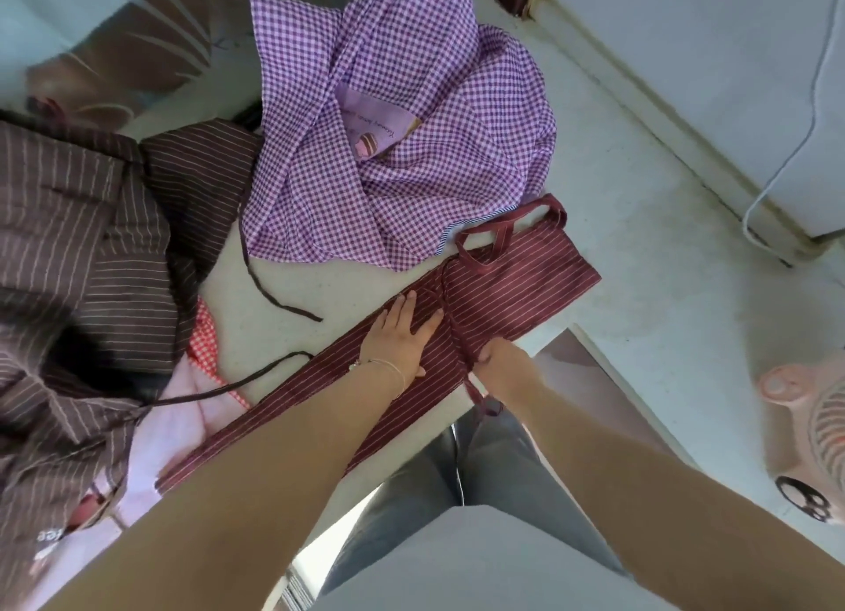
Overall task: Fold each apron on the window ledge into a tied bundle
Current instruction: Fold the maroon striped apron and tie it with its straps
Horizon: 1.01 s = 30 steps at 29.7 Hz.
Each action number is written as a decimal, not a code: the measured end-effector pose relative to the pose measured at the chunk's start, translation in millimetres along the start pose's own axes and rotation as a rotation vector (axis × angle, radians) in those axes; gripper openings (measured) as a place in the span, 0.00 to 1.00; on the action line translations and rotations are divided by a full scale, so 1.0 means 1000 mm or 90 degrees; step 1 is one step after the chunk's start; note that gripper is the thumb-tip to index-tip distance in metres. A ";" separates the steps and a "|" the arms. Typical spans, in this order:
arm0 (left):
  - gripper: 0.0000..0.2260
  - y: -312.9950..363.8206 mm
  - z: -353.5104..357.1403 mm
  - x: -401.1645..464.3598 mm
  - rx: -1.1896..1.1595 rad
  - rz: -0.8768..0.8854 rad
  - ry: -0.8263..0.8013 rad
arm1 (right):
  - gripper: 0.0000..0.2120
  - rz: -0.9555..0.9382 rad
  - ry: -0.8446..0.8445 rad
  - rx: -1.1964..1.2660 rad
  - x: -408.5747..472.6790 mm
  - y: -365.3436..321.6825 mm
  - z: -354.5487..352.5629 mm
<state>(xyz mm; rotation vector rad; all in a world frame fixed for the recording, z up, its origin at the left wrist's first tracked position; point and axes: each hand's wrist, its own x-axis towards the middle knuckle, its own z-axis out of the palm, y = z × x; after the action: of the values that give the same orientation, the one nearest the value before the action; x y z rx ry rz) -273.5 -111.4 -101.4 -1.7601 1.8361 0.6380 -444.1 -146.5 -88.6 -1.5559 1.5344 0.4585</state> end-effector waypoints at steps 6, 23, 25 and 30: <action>0.44 0.008 -0.013 0.004 -0.078 -0.042 -0.037 | 0.12 -0.030 -0.229 0.158 0.008 0.000 -0.022; 0.39 0.033 -0.003 0.007 -0.164 -0.132 0.001 | 0.13 -0.578 -0.024 -0.233 0.021 0.008 -0.044; 0.40 0.031 -0.002 0.007 -0.161 -0.132 -0.004 | 0.11 -0.732 -0.116 -0.428 0.023 0.030 -0.039; 0.40 0.034 -0.004 0.006 -0.150 -0.147 0.005 | 0.20 -0.537 -0.373 -0.795 0.028 0.068 -0.032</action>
<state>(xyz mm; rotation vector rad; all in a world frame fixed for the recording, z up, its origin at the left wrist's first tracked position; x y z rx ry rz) -308.0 -116.9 -103.3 -2.0917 1.5817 0.7806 -512.7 -178.9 -114.5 -2.4297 -0.0780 1.3270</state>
